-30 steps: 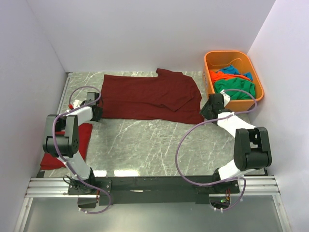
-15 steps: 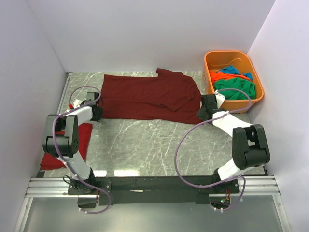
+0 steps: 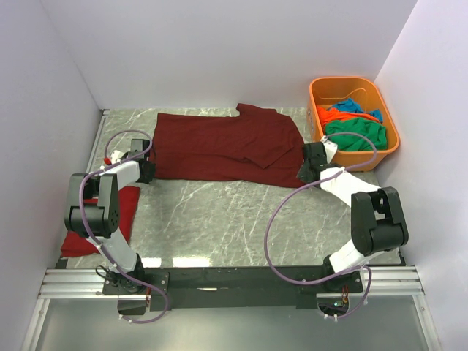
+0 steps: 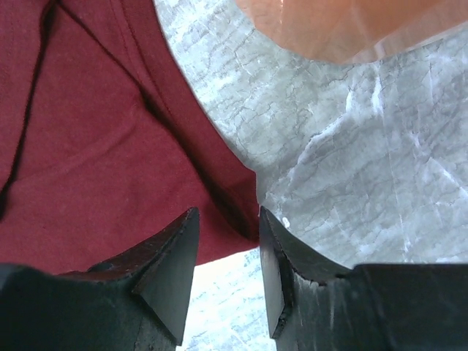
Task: Fold and stack the t-shirts
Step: Fold the tshirt
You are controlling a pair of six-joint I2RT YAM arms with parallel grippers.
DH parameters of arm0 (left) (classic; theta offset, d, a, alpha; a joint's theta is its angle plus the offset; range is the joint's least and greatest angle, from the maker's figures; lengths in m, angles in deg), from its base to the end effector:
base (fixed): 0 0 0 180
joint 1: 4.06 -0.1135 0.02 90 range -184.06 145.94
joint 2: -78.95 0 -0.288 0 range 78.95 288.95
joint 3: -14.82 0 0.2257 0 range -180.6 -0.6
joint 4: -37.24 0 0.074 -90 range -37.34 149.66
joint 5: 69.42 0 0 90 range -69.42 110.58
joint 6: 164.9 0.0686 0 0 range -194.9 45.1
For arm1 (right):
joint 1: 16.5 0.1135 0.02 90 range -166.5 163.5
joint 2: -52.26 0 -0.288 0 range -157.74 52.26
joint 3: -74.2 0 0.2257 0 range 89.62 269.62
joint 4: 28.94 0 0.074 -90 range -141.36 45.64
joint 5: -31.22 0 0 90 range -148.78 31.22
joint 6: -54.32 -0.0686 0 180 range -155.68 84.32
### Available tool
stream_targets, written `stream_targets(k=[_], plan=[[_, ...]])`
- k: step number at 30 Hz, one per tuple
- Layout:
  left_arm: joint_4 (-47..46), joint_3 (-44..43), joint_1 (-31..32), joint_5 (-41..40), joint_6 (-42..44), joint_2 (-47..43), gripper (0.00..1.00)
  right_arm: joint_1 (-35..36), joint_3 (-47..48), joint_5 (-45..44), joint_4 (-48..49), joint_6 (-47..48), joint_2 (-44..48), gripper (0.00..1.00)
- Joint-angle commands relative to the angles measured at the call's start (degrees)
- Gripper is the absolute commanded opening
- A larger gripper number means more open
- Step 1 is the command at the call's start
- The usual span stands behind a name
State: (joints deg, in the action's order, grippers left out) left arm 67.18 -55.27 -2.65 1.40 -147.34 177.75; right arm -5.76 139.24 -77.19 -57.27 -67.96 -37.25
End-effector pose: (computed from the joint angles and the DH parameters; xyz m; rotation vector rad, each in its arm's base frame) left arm 0.3347 0.0143 0.1712 -1.5540 1.9726 -0.0841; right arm 0.3057 0.0359 0.1972 0.5831 2.3577 -0.0664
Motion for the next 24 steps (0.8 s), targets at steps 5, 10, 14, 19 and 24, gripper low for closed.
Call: stream_targets(k=[5, 10, 14, 19, 24], plan=[[0.33, -2.37, -0.27, 0.99, 0.99, -0.28, 0.01, 0.86, 0.73, 5.14, -7.31, 1.33, -3.38, 0.42], [0.24, -2.28, -0.36, 1.16, 0.90, -0.10, 0.01, 0.86, 1.09, 6.72, -7.22, 1.68, -4.09, 0.32], [0.33, -2.28, -0.44, 1.25, 1.16, -0.19, 0.01, 0.77, 1.96, 7.08, -7.75, 2.21, -4.79, 0.31], [0.15, -2.45, -0.44, 1.43, 1.25, -0.19, 0.01, 2.09, 2.93, 6.02, -9.42, 2.48, -5.49, 0.35], [0.15, -2.54, -0.53, 1.86, 1.25, -0.02, 0.01, 2.79, 4.51, 5.49, -11.08, 2.56, -6.81, 0.38]])
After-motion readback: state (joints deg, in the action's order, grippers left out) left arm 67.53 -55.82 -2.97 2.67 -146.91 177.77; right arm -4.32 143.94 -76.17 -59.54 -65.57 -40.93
